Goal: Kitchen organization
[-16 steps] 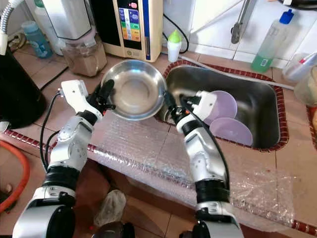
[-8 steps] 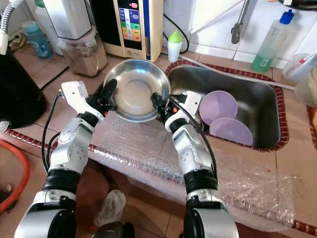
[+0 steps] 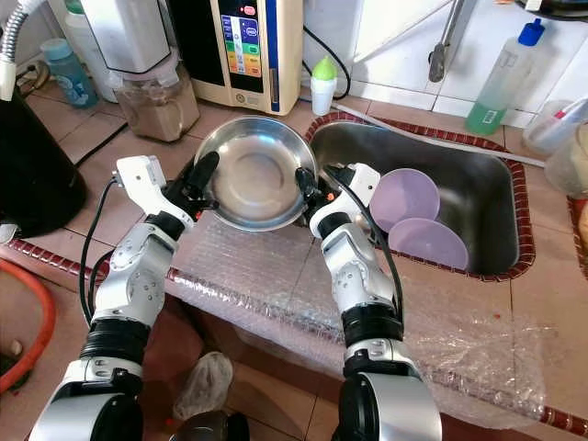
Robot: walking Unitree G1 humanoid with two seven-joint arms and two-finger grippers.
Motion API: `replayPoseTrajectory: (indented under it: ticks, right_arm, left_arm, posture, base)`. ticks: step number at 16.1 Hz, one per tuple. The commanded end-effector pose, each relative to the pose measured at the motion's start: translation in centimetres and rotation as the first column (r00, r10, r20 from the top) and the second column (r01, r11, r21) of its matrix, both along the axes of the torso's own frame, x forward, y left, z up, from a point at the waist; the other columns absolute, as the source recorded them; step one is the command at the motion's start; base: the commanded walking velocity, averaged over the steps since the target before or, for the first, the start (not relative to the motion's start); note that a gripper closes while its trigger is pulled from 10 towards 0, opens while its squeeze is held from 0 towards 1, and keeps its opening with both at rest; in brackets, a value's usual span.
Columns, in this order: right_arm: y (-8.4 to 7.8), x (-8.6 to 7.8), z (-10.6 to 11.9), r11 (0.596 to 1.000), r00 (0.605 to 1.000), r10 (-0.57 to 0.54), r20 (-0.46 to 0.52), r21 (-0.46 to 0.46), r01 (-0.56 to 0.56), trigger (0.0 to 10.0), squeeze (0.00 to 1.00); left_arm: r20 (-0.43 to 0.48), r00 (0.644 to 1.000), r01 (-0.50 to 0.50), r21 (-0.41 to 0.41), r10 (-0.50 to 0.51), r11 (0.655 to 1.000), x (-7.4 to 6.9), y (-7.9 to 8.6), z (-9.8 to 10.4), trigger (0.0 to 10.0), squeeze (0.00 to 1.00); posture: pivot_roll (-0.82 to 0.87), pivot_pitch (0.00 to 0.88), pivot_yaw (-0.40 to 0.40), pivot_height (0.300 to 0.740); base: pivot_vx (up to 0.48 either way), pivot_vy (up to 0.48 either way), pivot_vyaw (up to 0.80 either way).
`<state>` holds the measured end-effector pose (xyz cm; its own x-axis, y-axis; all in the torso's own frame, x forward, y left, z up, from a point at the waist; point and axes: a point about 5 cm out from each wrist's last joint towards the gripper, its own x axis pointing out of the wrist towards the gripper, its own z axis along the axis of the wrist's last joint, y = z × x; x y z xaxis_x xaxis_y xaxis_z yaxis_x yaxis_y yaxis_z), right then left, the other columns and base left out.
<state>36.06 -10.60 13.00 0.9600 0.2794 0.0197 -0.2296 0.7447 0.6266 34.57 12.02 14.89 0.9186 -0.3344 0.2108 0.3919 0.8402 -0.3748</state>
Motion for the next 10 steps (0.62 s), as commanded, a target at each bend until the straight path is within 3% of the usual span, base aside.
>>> replayPoseTrajectory:
  ticks: [1,7,8,9,10]
  right_arm:
    - [-0.9,0.1,-0.9,0.998,0.996,-0.056,-0.076,-0.015,0.055,0.0,0.0]
    - [-1.2,0.1,-1.5,0.998,0.991,-0.051,-0.126,0.021,0.054,0.0,0.0]
    - [-1.6,0.1,-1.6,0.997,0.99,-0.079,-0.12,-0.007,0.079,0.0,0.0]
    - [-2.1,0.3,-1.6,0.991,0.983,-0.129,-0.127,-0.001,0.13,0.0,0.0]
    - [-2.4,0.4,-1.5,0.986,0.979,-0.163,-0.123,-0.001,0.164,0.0,0.0]
  left_arm:
    - [0.073,0.996,0.052,-0.009,-0.051,0.999,0.1,-0.7,1.5,0.0,0.0]
    - [0.039,0.998,0.054,0.028,-0.055,0.998,0.3,-0.9,1.5,0.0,0.0]
    - [0.027,0.997,0.076,0.051,-0.078,0.996,0.4,-1.3,1.8,0.0,1.0]
    - [0.049,0.993,0.105,0.107,-0.111,0.989,0.4,-1.8,2.5,3.5,1.0]
    - [0.058,0.988,0.132,0.143,-0.142,0.981,0.4,-2.3,3.0,8.6,1.0]
  posture:
    - [0.05,0.03,0.031,0.74]
    - [0.05,0.029,0.039,0.74]
    - [0.05,0.026,0.038,0.74]
    - [0.05,0.023,0.037,0.74]
    - [0.05,0.023,0.037,0.74]
  base:
    - [0.0,0.0,0.0]
    - [0.0,0.0,0.0]
    - [0.0,0.0,0.0]
    - [0.0,0.0,0.0]
    - [0.0,0.0,0.0]
